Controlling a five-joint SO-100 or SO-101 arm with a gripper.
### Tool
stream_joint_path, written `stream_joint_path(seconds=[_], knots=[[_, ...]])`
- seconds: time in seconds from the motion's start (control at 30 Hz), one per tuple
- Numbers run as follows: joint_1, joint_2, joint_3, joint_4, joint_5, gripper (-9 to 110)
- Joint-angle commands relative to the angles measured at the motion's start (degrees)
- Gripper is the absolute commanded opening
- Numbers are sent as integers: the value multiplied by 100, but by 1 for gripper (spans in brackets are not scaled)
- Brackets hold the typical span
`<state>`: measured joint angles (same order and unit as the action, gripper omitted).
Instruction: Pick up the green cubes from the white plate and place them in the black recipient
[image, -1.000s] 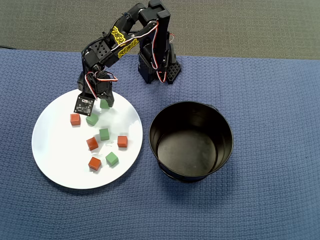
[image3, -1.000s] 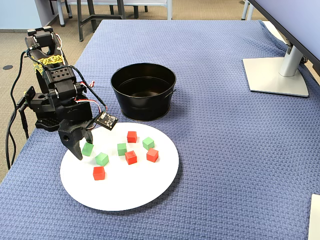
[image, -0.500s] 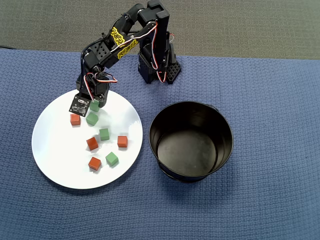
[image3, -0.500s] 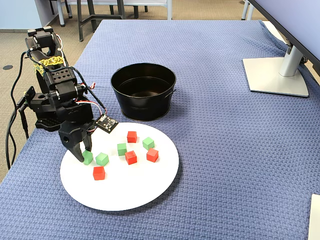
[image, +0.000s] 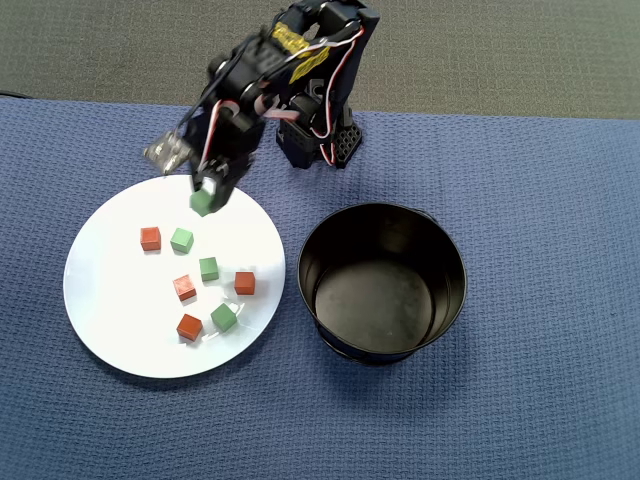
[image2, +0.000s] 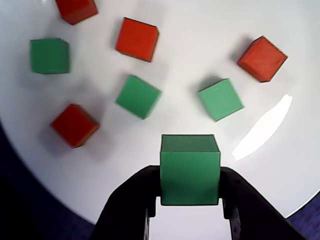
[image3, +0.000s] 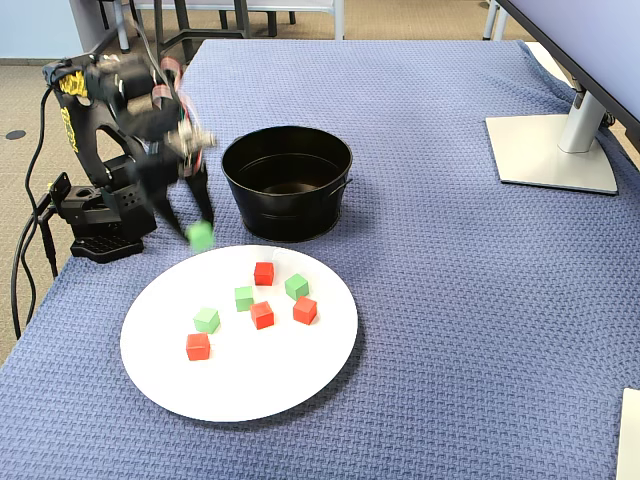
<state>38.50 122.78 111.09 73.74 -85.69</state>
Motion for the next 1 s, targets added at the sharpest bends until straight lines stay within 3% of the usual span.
stream_joint_path(seconds=[0.0,0.33,0.4,0.43,0.5,0.63,0.8,0.97], knots=[[-1248,519,-958,817,1925,0],[-4324,-325,-1230,721,5177,0],[-4808,-571,-1222,650,5256,17],[-4992,-686,-1204,650,5221,36],[-5142,-773,-1248,633,5159,44],[-4570,-633,-1635,1002,4236,47],[-2461,-308,-1494,369,3015,22],[-809,-826,-826,-1107,4386,16]])
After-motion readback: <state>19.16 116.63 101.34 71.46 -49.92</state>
